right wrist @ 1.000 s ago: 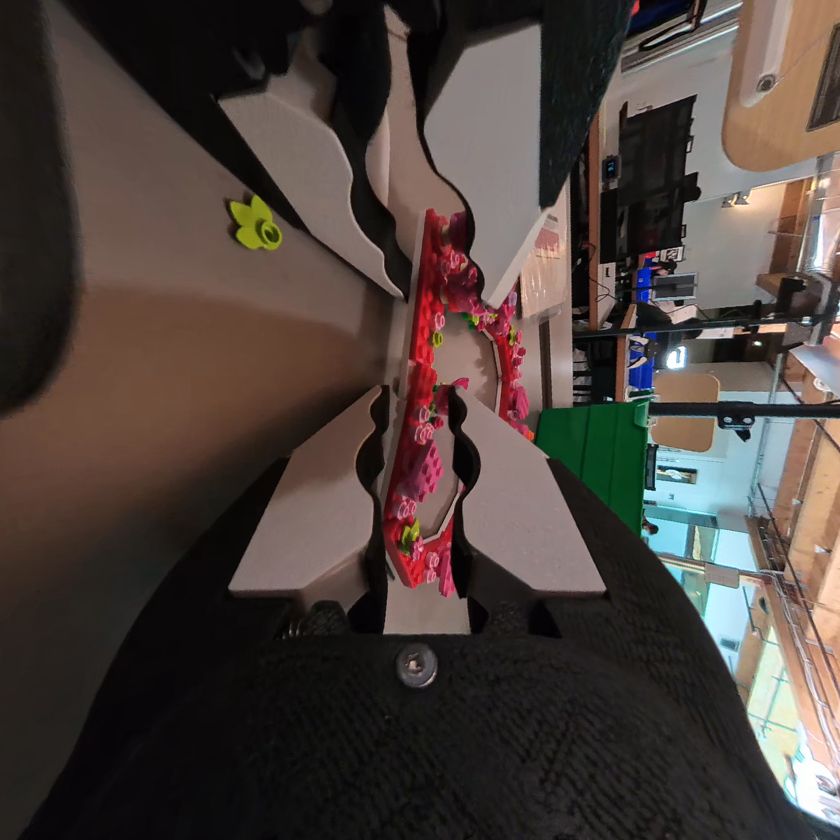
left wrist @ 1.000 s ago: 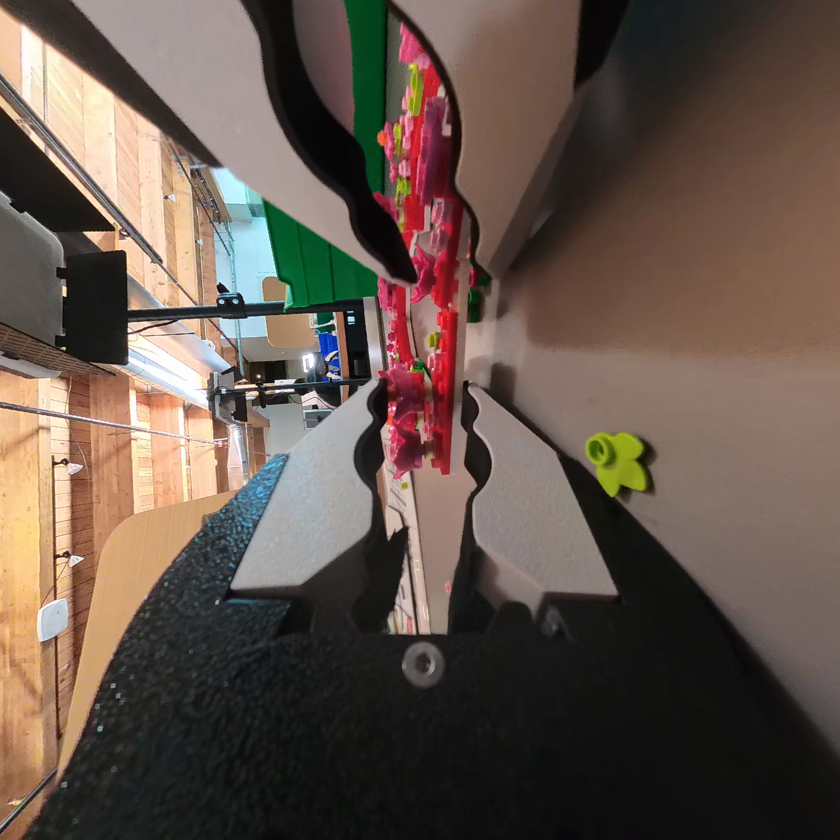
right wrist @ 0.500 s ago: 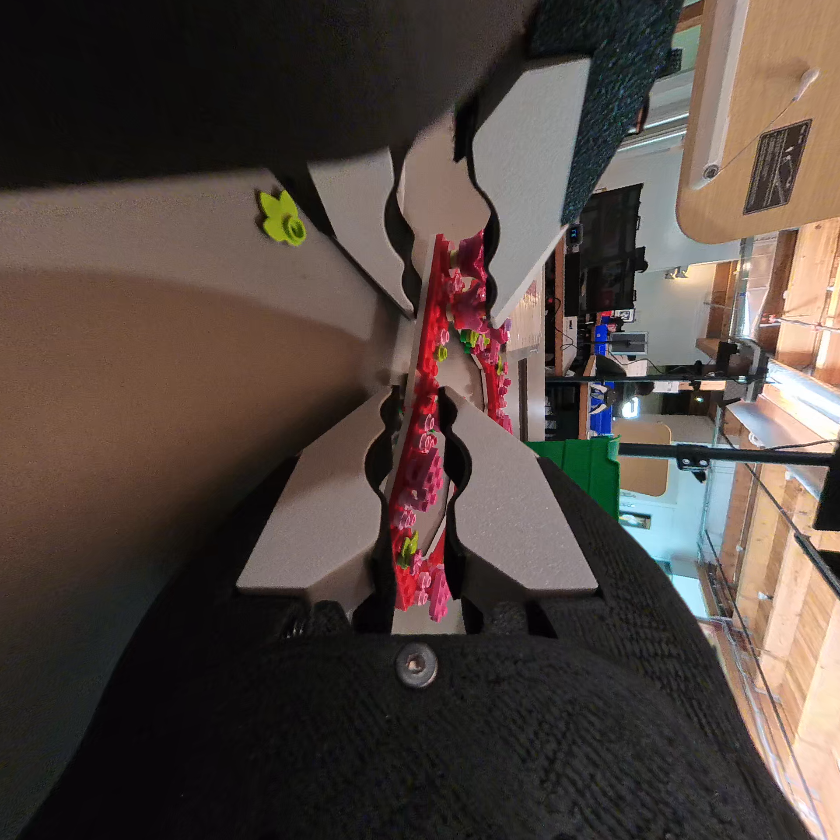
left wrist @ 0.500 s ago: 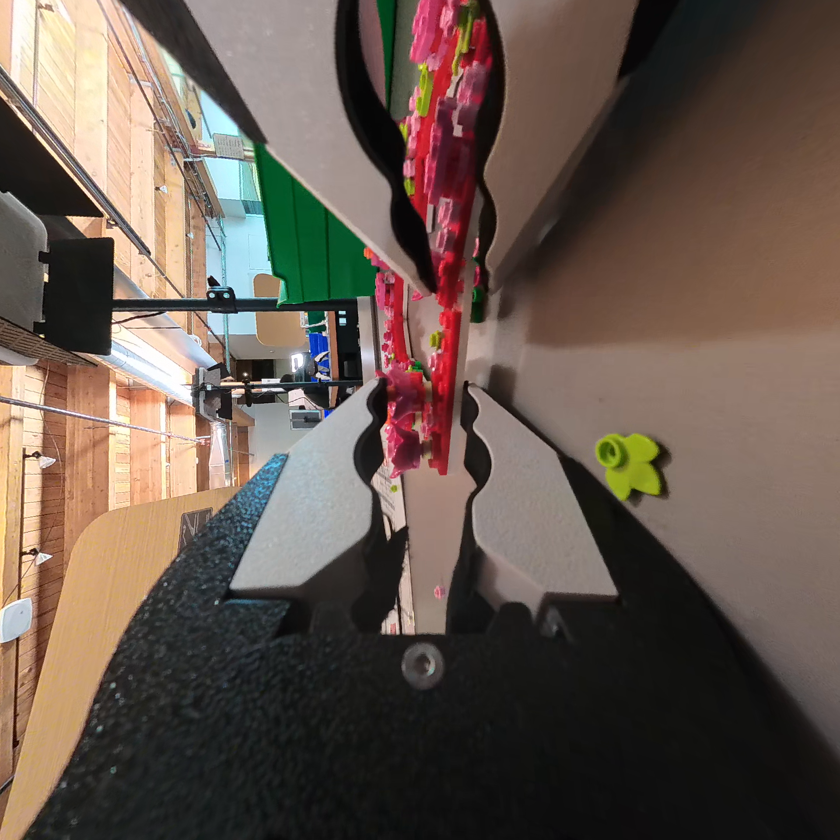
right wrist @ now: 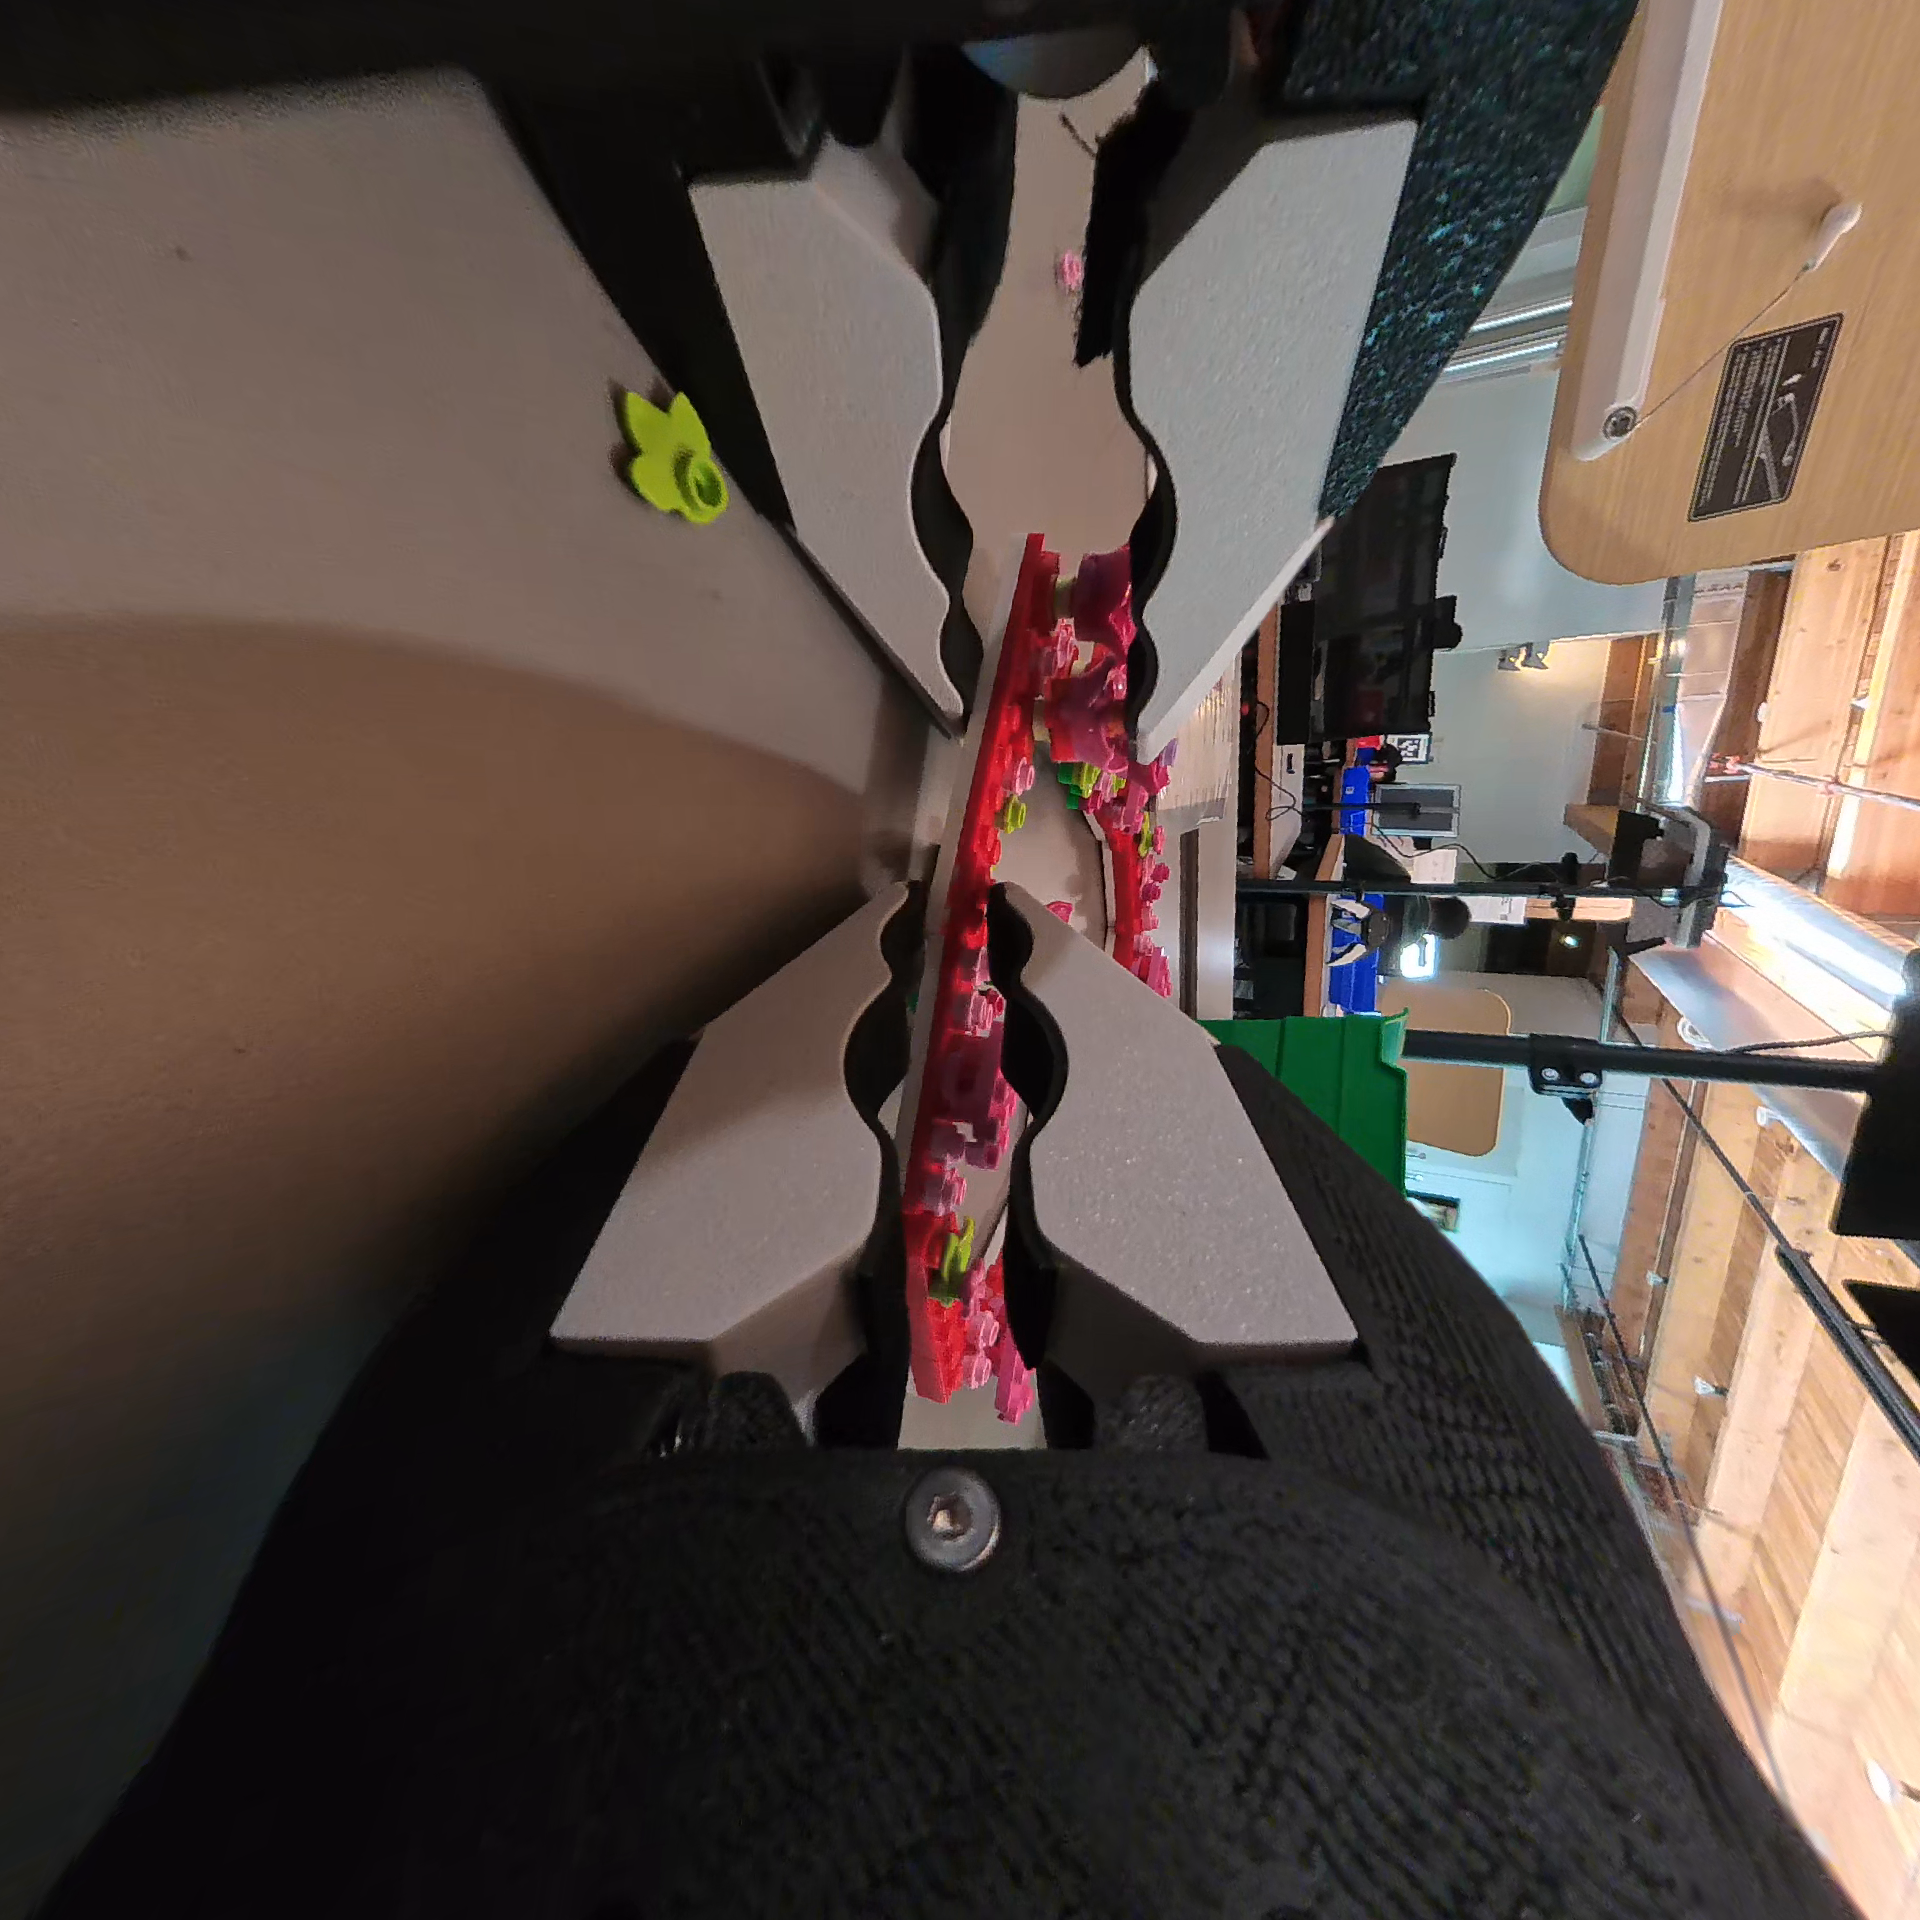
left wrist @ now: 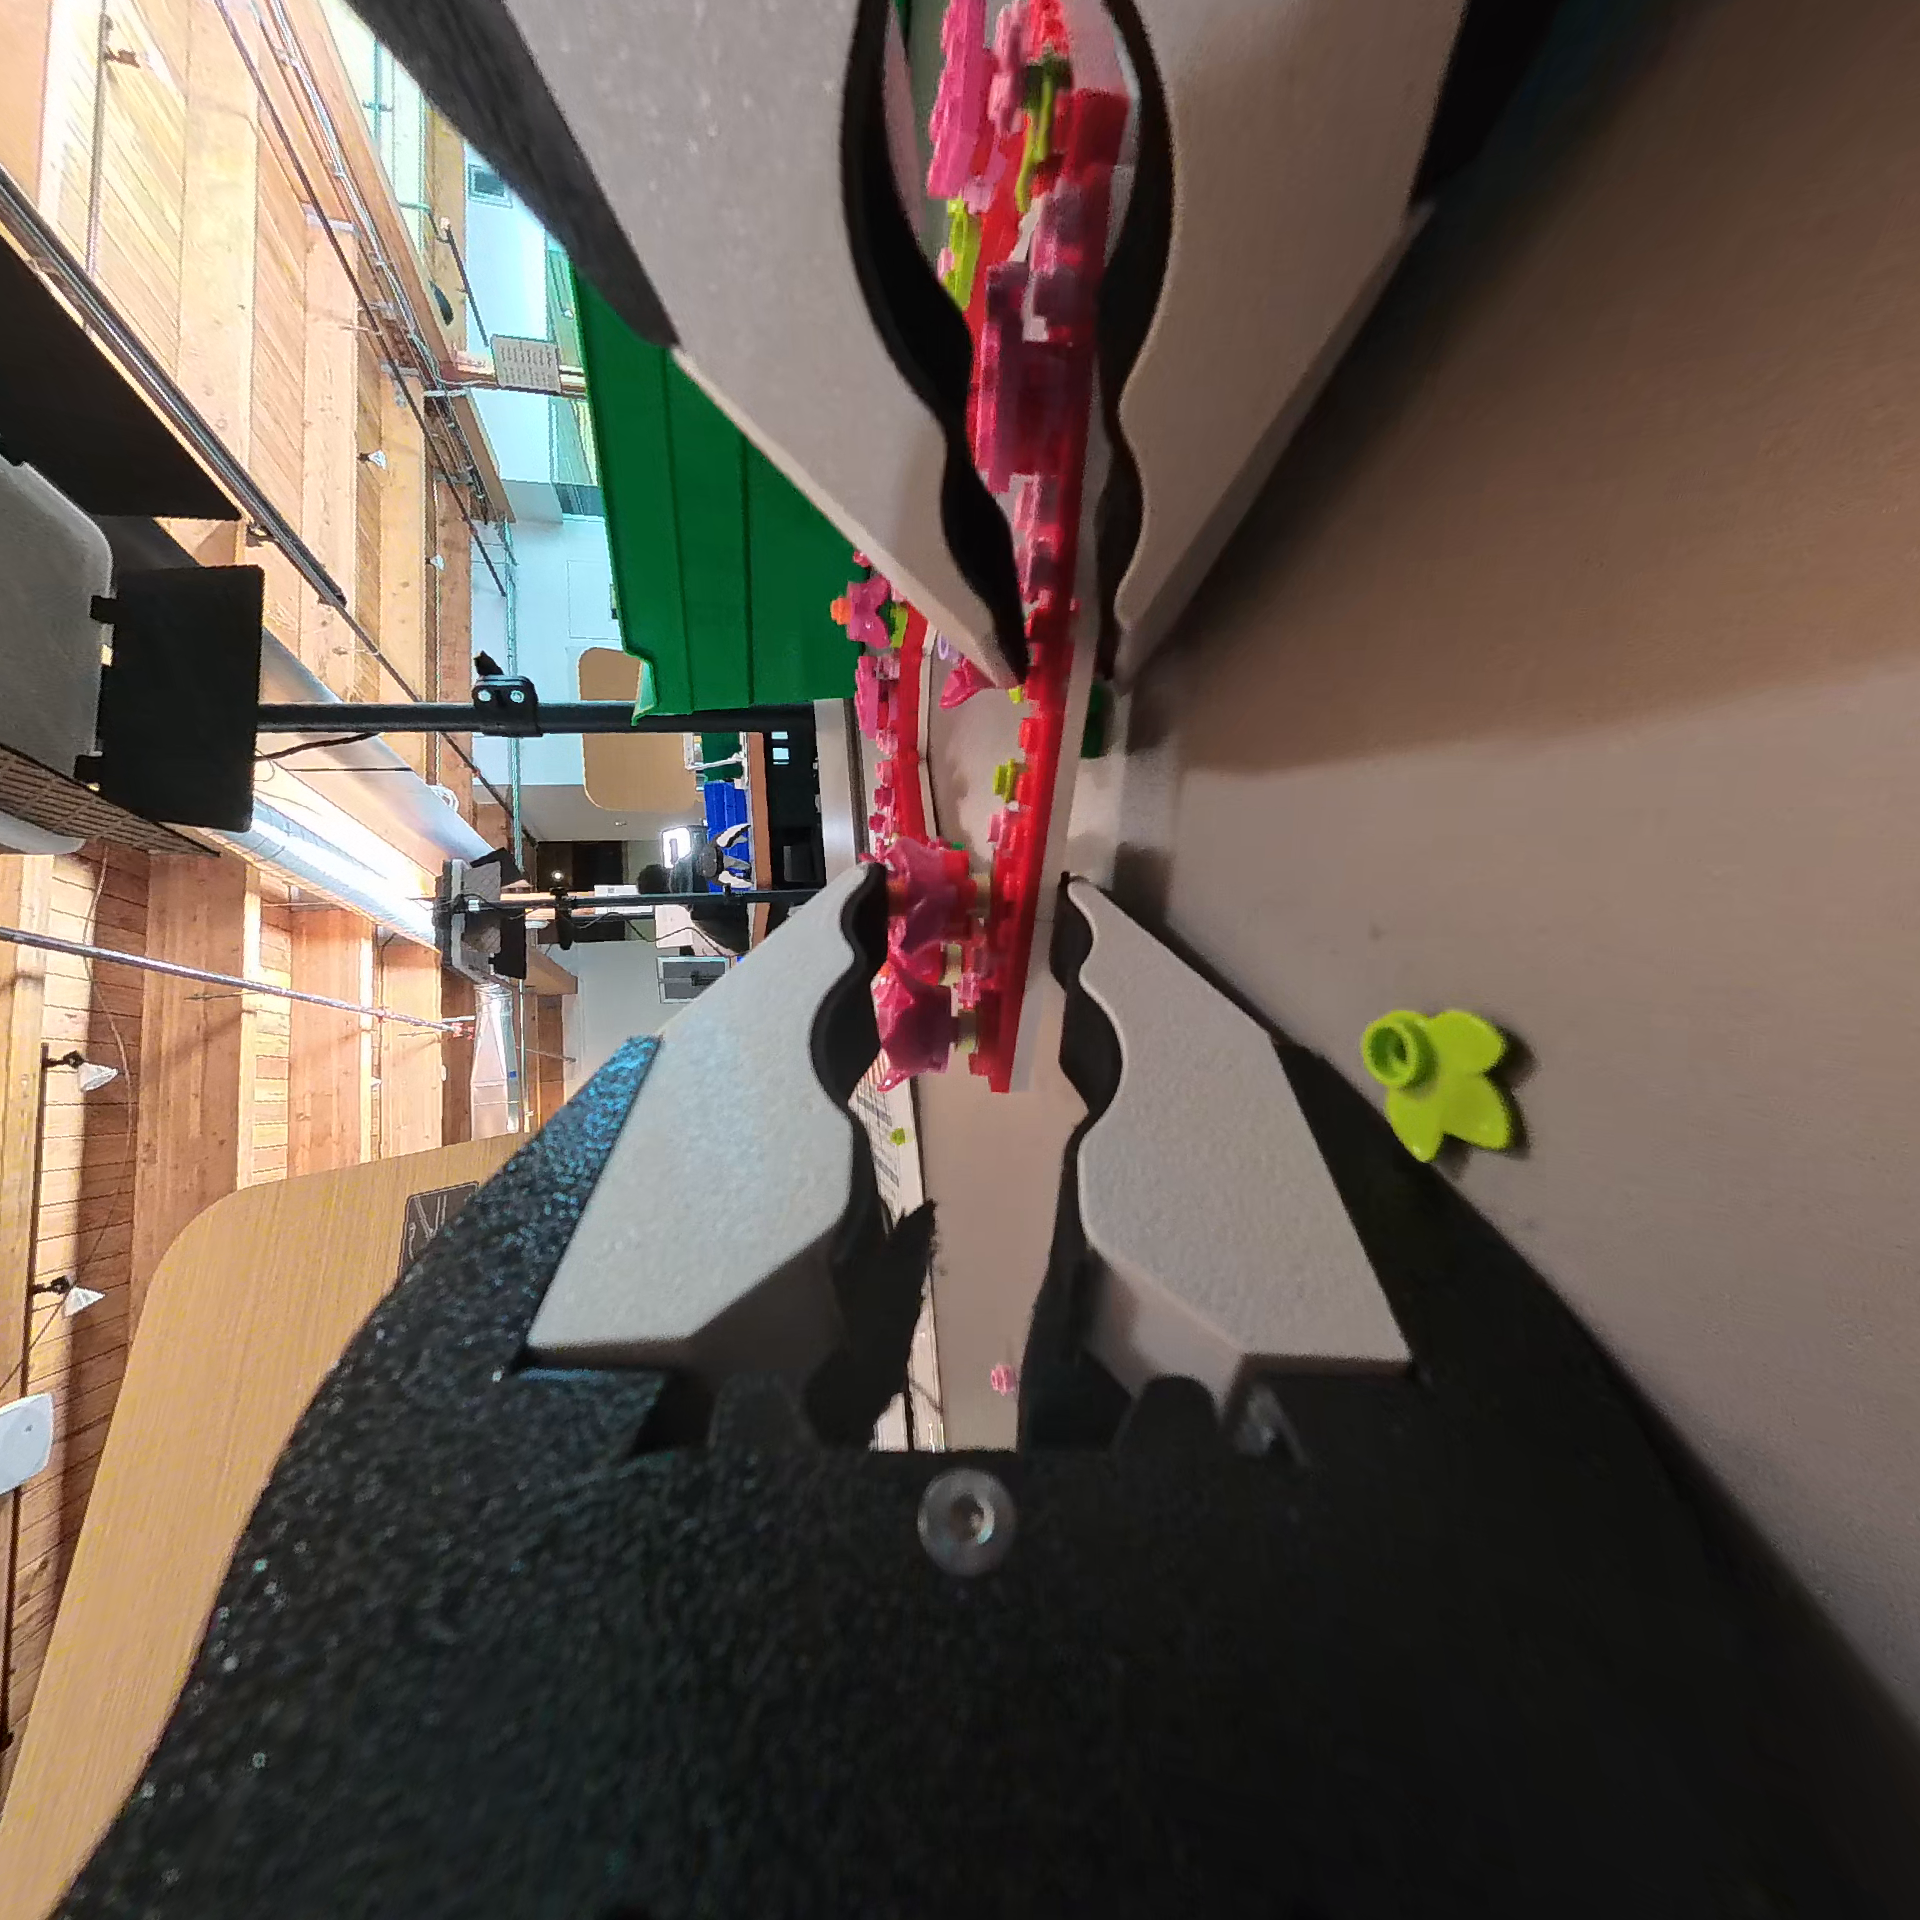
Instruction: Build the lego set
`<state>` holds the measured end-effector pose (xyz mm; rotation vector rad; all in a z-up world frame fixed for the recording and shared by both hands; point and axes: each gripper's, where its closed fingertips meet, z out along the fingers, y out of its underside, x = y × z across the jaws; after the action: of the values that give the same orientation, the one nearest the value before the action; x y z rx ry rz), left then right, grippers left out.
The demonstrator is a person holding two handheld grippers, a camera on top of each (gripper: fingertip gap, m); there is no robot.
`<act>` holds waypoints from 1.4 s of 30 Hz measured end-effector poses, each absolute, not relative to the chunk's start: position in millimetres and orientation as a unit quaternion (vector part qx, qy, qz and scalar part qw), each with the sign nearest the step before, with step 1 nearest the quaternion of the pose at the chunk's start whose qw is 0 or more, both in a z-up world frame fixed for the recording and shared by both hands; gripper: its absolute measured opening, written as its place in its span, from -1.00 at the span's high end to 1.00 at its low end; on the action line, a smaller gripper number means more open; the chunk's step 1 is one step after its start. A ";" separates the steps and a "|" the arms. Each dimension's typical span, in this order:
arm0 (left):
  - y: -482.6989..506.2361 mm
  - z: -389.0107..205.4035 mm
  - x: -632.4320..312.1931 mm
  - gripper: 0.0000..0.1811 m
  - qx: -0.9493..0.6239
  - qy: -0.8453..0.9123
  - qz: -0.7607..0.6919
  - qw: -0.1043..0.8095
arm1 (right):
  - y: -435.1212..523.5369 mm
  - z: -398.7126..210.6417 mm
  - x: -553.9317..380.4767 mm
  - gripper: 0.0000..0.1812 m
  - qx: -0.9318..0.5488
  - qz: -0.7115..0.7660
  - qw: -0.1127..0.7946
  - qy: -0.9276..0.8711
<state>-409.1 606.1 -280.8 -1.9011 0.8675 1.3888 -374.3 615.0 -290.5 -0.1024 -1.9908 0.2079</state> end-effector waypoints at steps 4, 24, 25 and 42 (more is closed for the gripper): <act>606.2 -280.9 -408.1 0.68 -0.721 0.328 0.524 0.314 | 616.4 -290.4 -374.4 0.91 -0.039 0.082 0.542 -0.835; 587.6 -282.0 -381.7 0.59 -0.751 0.362 0.413 0.367 | 630.6 -230.5 -338.8 0.63 -0.104 0.333 0.521 -0.779; 585.3 -280.8 -379.7 0.55 -0.757 0.359 0.392 0.380 | 641.8 -218.8 -339.3 0.64 -0.126 0.362 0.532 -0.755; 571.3 -206.7 -374.7 0.26 -0.676 0.195 0.205 0.681 | 760.9 -184.3 -375.9 0.70 -0.218 0.469 0.619 -0.590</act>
<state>-374.7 571.3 -206.7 -1.5169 0.4382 0.4601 -375.9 760.9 -184.3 -0.5010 -1.3580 1.0798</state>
